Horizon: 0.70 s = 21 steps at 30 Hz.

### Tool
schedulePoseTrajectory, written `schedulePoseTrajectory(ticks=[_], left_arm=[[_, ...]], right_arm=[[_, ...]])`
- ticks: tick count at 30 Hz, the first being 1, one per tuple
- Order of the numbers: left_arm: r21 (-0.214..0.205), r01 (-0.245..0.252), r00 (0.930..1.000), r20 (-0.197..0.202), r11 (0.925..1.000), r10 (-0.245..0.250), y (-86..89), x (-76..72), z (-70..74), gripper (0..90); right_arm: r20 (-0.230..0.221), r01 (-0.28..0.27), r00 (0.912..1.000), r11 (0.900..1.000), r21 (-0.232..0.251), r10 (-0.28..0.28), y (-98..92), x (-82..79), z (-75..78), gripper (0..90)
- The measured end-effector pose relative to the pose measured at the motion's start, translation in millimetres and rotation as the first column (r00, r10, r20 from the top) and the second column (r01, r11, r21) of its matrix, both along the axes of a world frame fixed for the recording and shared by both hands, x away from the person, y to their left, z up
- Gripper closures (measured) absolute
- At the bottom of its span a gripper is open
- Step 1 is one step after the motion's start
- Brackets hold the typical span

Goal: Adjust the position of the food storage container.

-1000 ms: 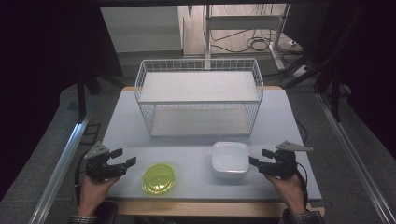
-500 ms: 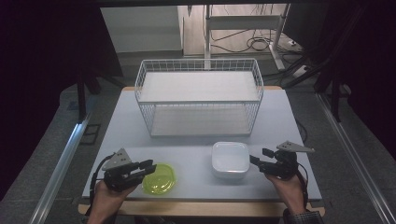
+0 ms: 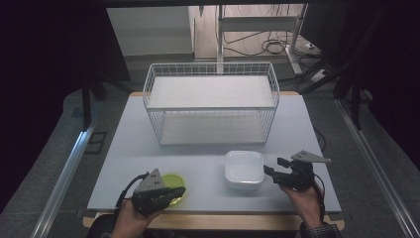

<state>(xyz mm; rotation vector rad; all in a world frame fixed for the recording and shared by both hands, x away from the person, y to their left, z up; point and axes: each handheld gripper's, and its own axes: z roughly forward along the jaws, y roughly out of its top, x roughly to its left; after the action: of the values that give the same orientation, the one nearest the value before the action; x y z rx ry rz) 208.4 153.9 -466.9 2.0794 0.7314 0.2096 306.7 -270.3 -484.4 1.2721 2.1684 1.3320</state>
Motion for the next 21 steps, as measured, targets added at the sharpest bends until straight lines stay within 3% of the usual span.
schedulePoseTrajectory(ticks=[4, 6, 10, 13, 14, 15, 21], left_arm=[[0.035, -0.002, 1.0000, -0.001, 0.9994, 0.002, -7.5, -6.8, -5.2, 90.0], [0.050, -0.005, 0.9995, -0.030, 0.9987, 0.007, -9.3, -9.2, -14.3, 90.0], [0.074, -0.020, 0.9979, -0.060, 0.9970, 0.025, -11.8, -8.3, -25.5, 90.0], [0.107, -0.041, 0.9973, -0.057, 0.9934, 0.047, -14.0, -6.1, -30.4, 90.0], [0.110, -0.047, 0.9968, -0.059, 0.9928, 0.054, -13.7, -5.0, -31.7, 90.0], [0.081, -0.049, 0.9957, -0.075, 0.9955, 0.055, -11.4, -2.9, -33.3, 90.0], [0.069, -0.084, 0.9927, -0.081, 0.9941, 0.089, -5.5, 1.9, -33.9, 90.0]], right_arm=[[-0.004, 0.011, 0.9999, 0.9999, -0.011, -0.011, -1.7, 1.0, -1.4, 31.9], [-0.001, 0.013, 0.9999, 0.9999, -0.011, -0.013, -1.5, 0.6, -1.2, 32.0], [0.000, 0.013, 0.9999, 0.9998, -0.015, -0.013, -0.7, 0.2, -1.0, 32.0], [-0.001, 0.011, 0.9999, 0.9998, -0.018, -0.011, 0.2, 0.6, -1.7, 32.1], [-0.007, 0.010, 0.9999, 0.9997, -0.022, -0.010, 0.4, 0.5, -1.9, 32.1], [-0.008, 0.010, 0.9999, 0.9997, -0.023, -0.010, 0.3, 0.7, -2.0, 32.1], [-0.013, 0.016, 0.9998, 0.9995, -0.026, -0.016, -0.2, 0.9, -2.2, 32.0]])
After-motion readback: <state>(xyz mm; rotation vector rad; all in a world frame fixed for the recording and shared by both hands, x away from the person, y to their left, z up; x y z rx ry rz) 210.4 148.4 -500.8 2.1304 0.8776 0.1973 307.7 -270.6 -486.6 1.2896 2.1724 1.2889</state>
